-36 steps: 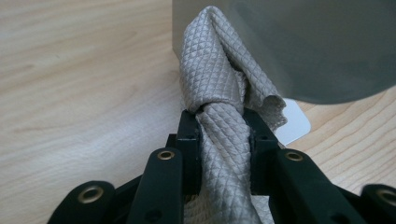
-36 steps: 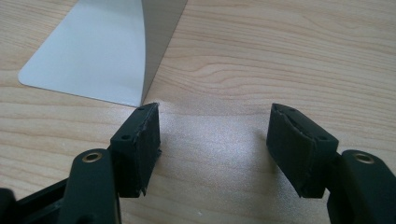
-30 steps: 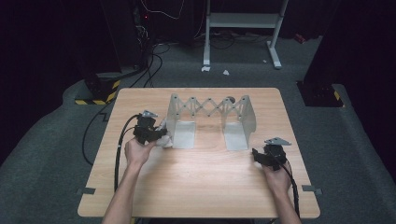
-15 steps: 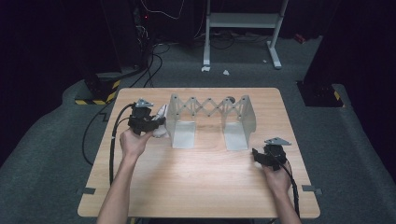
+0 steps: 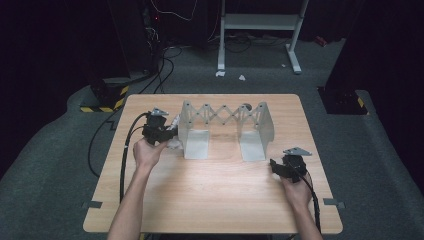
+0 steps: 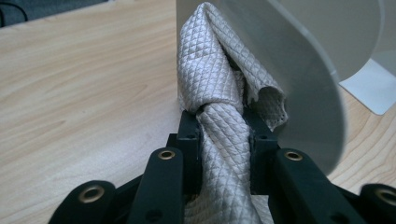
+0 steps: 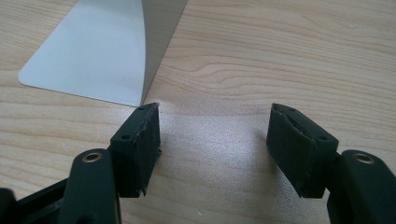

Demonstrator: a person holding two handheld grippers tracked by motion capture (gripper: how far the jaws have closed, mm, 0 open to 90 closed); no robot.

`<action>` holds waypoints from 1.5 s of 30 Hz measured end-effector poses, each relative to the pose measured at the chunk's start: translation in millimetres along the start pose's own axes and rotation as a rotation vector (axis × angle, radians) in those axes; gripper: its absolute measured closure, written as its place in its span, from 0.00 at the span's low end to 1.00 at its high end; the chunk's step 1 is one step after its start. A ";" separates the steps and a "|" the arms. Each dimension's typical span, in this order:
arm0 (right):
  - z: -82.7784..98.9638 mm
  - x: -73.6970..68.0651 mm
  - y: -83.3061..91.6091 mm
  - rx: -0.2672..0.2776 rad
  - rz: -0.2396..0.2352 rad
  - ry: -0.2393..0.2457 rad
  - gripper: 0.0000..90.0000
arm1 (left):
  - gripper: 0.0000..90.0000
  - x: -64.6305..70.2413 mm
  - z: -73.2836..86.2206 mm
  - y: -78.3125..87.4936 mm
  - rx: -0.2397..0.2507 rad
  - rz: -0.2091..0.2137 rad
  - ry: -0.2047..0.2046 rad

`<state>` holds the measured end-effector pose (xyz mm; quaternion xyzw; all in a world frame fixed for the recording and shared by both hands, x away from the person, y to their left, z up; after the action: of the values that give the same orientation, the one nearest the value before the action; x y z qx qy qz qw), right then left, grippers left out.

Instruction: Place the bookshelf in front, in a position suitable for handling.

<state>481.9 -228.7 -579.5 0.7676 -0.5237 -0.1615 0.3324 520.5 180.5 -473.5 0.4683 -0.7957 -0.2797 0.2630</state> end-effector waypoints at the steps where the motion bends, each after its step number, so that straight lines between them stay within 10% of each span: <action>1: 0.0 0.0 0.0 0.000 0.000 0.001 0.39 | 0.80 0.3 1.2 -2.1 -0.005 -0.001 0.001; 32: -0.1 -0.5 0.0 -0.001 -0.003 0.001 0.39 | 0.80 -9.5 50.0 -59.2 -0.128 -0.015 0.030; 45: -0.2 -0.9 -0.1 0.000 -0.005 0.003 0.39 | 0.80 -7.8 42.0 -51.1 -0.113 -0.018 0.008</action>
<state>481.7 -227.9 -579.5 0.7691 -0.5213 -0.1610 0.3328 525.8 175.1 -539.7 0.4612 -0.7732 -0.3247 0.2899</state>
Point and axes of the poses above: each handheld gripper's, and its own axes: y roughly backward along the jaws, z roughly out of its underside, x roughly to its right, the point moved 8 cm from there along -y, roughly forward along the jaws, and after that the axes turned 6 degrees about y, right-handed, at the moved point
